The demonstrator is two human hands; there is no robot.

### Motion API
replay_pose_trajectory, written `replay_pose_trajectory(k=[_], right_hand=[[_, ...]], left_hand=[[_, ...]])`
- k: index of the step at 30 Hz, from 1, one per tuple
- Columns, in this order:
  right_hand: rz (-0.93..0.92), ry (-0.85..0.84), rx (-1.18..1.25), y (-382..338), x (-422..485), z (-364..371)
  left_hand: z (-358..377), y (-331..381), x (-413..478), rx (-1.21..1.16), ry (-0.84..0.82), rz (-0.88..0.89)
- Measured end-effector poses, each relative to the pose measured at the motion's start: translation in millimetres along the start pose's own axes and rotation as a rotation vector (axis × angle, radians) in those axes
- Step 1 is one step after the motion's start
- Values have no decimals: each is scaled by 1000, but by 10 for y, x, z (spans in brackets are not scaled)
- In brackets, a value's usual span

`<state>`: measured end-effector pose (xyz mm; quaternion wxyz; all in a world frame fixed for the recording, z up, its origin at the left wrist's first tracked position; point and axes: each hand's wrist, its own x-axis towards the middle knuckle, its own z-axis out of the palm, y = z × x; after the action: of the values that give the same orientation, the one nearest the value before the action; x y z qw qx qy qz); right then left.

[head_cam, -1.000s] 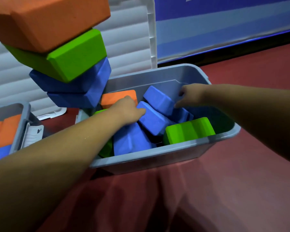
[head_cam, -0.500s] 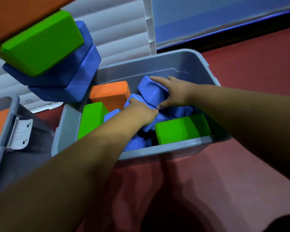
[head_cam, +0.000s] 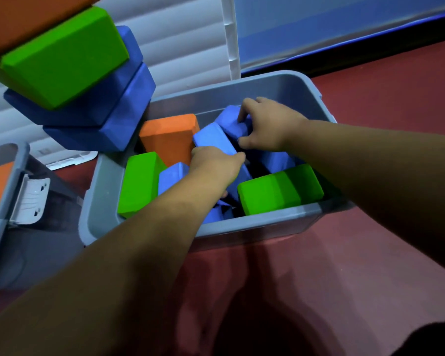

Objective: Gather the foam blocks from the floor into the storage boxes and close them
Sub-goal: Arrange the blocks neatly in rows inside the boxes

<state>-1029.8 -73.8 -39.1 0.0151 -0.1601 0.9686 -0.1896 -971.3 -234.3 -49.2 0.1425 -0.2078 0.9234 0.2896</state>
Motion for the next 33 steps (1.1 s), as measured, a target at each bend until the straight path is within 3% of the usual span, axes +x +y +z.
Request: replay_pose_trajectory(k=[6,12,14,16,18,20,22,29,33], right_hand=[[59,208,131,88,-143,-202],[271,-59,-115,92,-274,-91],[312,-92,-132,90,-275,-89],[327,-124,-165,70,-261,-131],[335,-132,-169,51,-265,-188],[356,-121,-161,46,-283,-231],[389,-116,-188,53,-297,-249],[436,-45,-189,25,-397,-318],[324,66,-208,3,-416,-361]], left_hand=[[-23,6,111,191,76,147],[-12,47,91,277,117,107],[-91,53,-22,345,257,230],[-166,64,-181,416,368,483],[-205,73,-337,451,315,722],[-183,57,-466,523,146,823],[-117,16,-558,573,12,788],[-41,-39,-559,521,-32,689],[-36,-46,-589,497,-121,668]])
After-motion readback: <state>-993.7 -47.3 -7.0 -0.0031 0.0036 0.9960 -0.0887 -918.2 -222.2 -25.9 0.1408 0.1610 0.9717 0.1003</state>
